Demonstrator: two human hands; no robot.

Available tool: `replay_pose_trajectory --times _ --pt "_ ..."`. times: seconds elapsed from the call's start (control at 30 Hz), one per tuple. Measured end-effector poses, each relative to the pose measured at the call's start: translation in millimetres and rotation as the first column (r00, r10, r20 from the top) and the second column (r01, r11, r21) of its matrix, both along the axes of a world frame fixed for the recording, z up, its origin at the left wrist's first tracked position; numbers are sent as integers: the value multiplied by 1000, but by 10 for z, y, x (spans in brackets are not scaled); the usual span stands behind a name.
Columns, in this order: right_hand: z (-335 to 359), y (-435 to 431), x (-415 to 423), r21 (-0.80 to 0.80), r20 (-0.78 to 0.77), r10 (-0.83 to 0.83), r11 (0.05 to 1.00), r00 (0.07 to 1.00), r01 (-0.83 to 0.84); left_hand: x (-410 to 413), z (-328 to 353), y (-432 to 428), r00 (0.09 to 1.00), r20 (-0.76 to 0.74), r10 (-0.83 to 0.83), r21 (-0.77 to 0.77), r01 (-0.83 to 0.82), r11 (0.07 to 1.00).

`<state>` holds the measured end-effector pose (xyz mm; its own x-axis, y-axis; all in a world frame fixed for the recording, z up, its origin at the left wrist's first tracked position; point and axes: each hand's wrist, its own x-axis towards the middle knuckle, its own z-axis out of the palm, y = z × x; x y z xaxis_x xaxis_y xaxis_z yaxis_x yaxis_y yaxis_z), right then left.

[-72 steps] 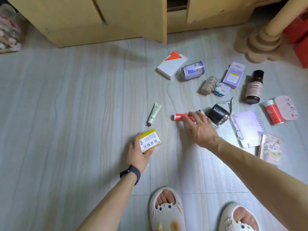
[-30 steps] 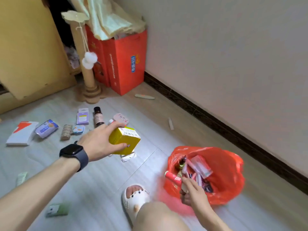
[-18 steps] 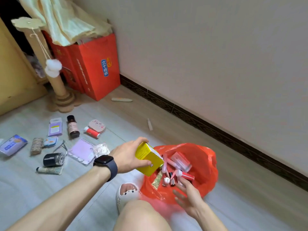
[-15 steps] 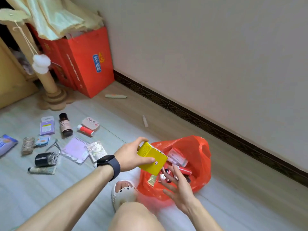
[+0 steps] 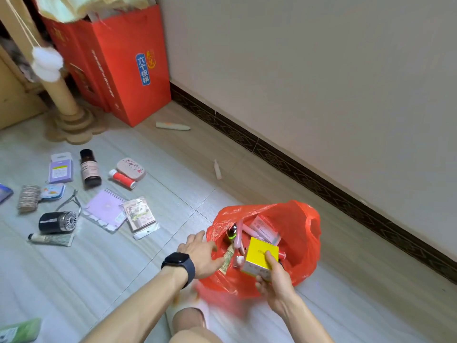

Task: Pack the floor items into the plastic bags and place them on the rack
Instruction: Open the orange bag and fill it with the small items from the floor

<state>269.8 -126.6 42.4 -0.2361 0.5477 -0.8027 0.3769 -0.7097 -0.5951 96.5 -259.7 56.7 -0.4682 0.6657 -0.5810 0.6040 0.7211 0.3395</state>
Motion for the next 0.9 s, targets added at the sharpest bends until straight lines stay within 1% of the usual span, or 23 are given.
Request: replay_pose_trajectory --times 0.03,0.07,0.1,0.13,0.17,0.2,0.23,0.27,0.33,0.43,0.53,0.63,0.73,0.8,0.9 --pt "-35 45 -41 -5 -26 -8 1000 1000 8 -19 -44 2 1000 10 -5 -34 5 999" --pt "-96 88 -71 38 -13 36 999 999 -36 -46 -78 5 1000 14 2 -29 -2 1000" --pt "-148 125 -89 151 68 144 977 987 -152 -74 -102 9 999 22 22 8 -23 1000" --pt "-209 165 -85 299 209 268 898 940 -323 -101 -106 14 998 36 50 62 -52 997" --pt "-243 191 -85 399 352 365 774 862 -491 -124 -95 22 996 53 78 123 -84 989" --pt "-245 194 -92 445 452 444 640 774 -627 -149 -73 38 993 65 100 179 -110 978" --pt "-246 187 -94 444 505 508 540 698 -715 -173 -43 51 991 70 112 219 -125 968" --pt "-263 185 -90 436 529 546 481 649 -760 -195 -11 61 991 73 113 240 -128 962" --pt "-271 192 -89 420 576 574 402 582 -813 -226 49 66 992 91 91 221 -110 969" --pt "-148 170 -110 438 619 572 317 538 -841 -265 154 -31 996 79 49 142 -60 988" --pt "146 105 -200 536 587 591 229 554 -812 -358 313 -177 999 39 15 109 -19 994" --pt "470 -29 -384 670 527 613 126 589 -731 -537 529 -409 998 -63 0 59 4 998" --pt "771 -277 -641 761 480 643 34 598 -648 -770 784 -765 980 -195 23 -25 -29 999" --pt "910 -424 -843 796 454 680 -18 575 -606 -952 984 -1008 960 -279 36 -78 -60 995" --pt "1039 -682 -1206 820 446 742 -115 500 -561 -1204 1276 -1512 921 -383 78 -111 -129 985"
